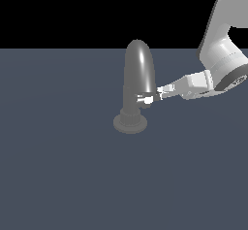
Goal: Turn on the faucet by rotating a designated handle.
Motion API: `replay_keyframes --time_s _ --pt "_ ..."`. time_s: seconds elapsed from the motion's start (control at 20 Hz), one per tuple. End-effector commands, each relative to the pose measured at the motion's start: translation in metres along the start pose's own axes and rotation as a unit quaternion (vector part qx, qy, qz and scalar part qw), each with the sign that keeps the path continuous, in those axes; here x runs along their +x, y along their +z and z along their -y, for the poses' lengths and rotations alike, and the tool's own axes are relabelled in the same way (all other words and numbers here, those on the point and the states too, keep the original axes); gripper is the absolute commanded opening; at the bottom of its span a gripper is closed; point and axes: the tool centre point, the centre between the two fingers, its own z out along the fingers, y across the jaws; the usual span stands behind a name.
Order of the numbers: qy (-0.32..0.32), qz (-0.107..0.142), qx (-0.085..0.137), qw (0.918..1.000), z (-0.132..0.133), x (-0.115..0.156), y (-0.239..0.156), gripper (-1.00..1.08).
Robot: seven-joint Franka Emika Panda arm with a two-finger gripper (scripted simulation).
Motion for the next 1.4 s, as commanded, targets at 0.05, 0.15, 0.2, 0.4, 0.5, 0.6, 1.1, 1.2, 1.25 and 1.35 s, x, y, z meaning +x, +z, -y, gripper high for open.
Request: replay_keyframes --time_s 0.05,0.15,0.2,0.4,0.5,0.6,1.1,1.2,1.25,1.35 --pt "0.006 0.002 -0.001 1.0 -0.004 0.02 0.0 -1.0" --pt "0.006 0.002 -0.001 1.0 -0.005 0.024 0.0 -1.0" --pt "-0.009 -0.004 0.001 1.0 -0.005 0.004 0.0 -1.0" --pt "-0.004 -0.002 0.0 1.0 0.005 0.031 0.0 -1.0" --pt "-0.001 -0.001 0.0 1.0 0.009 0.044 0.0 -1.0" --pt "0.001 0.0 0.0 1.0 0.013 0.056 0.0 -1.0" --pt "-0.025 -0.007 -0.004 0.9997 0.024 0.041 0.0 -1.0" --pt "-0.022 -0.007 -0.004 0.9997 0.029 0.046 0.0 -1.0" --pt "-0.021 -0.006 -0.004 0.9998 0.032 0.048 0.0 -1.0" --pt "-0.018 -0.005 -0.003 0.9998 0.036 0.053 0.0 -1.0"
